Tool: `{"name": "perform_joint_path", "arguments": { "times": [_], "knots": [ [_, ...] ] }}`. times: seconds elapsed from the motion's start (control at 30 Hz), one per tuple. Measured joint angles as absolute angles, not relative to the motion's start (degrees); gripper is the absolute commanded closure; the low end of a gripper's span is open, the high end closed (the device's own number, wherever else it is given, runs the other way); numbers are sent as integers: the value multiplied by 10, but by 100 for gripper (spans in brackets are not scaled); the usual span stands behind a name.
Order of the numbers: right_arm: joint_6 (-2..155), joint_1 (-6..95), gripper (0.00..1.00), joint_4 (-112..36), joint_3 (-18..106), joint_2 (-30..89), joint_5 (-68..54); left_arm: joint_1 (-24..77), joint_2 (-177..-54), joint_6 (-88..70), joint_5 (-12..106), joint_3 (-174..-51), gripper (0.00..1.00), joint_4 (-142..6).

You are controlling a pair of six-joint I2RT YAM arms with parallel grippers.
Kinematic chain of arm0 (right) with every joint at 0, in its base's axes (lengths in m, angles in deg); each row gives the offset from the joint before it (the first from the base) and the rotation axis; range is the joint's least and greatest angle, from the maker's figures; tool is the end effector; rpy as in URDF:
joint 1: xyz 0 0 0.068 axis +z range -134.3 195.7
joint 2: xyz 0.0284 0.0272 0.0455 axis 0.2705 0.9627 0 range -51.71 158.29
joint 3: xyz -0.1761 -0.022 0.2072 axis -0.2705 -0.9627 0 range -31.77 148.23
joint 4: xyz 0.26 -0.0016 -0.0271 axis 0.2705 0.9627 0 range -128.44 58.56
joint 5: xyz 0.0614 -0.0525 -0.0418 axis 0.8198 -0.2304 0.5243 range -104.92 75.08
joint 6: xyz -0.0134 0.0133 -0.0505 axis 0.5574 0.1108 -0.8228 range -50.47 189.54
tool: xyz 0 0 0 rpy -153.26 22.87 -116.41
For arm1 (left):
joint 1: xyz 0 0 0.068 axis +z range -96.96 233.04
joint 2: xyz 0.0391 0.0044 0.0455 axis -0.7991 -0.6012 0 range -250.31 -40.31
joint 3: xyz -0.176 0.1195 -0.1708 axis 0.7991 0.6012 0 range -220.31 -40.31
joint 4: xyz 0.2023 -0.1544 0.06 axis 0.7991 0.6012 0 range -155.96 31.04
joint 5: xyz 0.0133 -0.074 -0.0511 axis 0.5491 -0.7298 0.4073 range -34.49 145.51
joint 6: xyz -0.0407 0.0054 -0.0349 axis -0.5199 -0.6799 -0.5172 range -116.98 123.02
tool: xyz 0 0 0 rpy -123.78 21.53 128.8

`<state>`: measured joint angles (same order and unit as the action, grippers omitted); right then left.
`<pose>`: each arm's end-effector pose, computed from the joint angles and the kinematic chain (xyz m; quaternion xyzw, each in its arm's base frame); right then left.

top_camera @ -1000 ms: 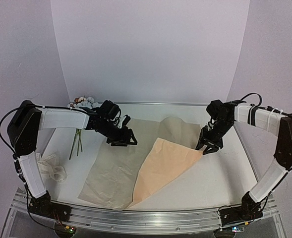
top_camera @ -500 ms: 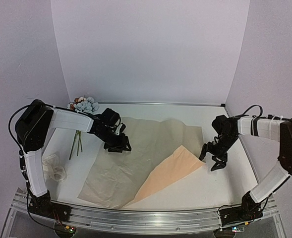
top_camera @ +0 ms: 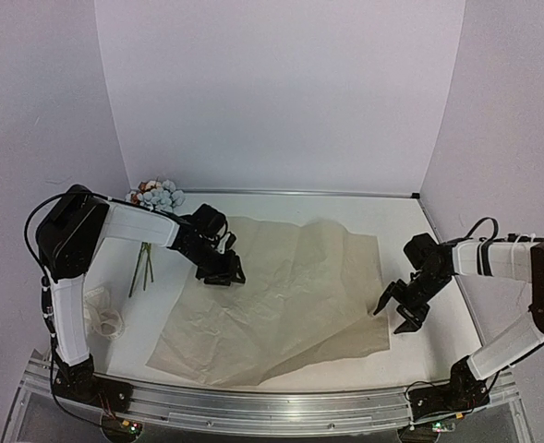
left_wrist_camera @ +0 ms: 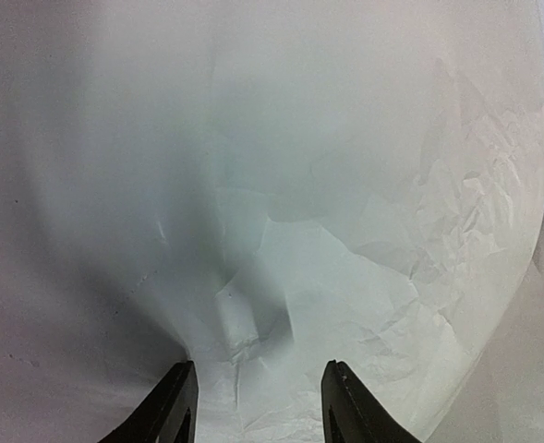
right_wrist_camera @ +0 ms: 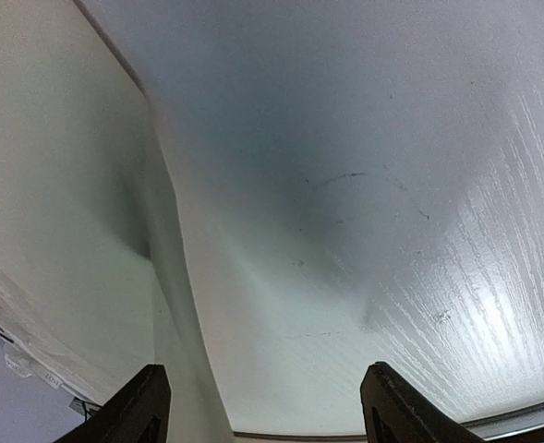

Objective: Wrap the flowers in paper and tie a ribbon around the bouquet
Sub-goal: Unfold the folded wrapping paper at the center of the board.

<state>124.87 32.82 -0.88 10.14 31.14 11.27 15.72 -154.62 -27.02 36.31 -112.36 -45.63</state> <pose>0.2177 0.0834 0.1565 -0.2957 -0.9231 -0.2395 0.0545 0.3109 -0.2517 0.1382 0.1002 0.9535 -0.2643 0.1045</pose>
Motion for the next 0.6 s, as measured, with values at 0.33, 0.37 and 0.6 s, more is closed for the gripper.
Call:
{"name": "perform_joint_path", "arguments": {
  "times": [0.33,0.37,0.6],
  "knots": [
    [1275,351,38,-45,38,285,102,162,-1575,-267,361,-1160,52,-465],
    [1278,361,38,-48,32,276,95,164,-1581,-265,361,-1169,52,-464],
    [1305,463,40,-67,-15,208,24,191,-1665,-244,354,-1296,52,-446]
  ]
}}
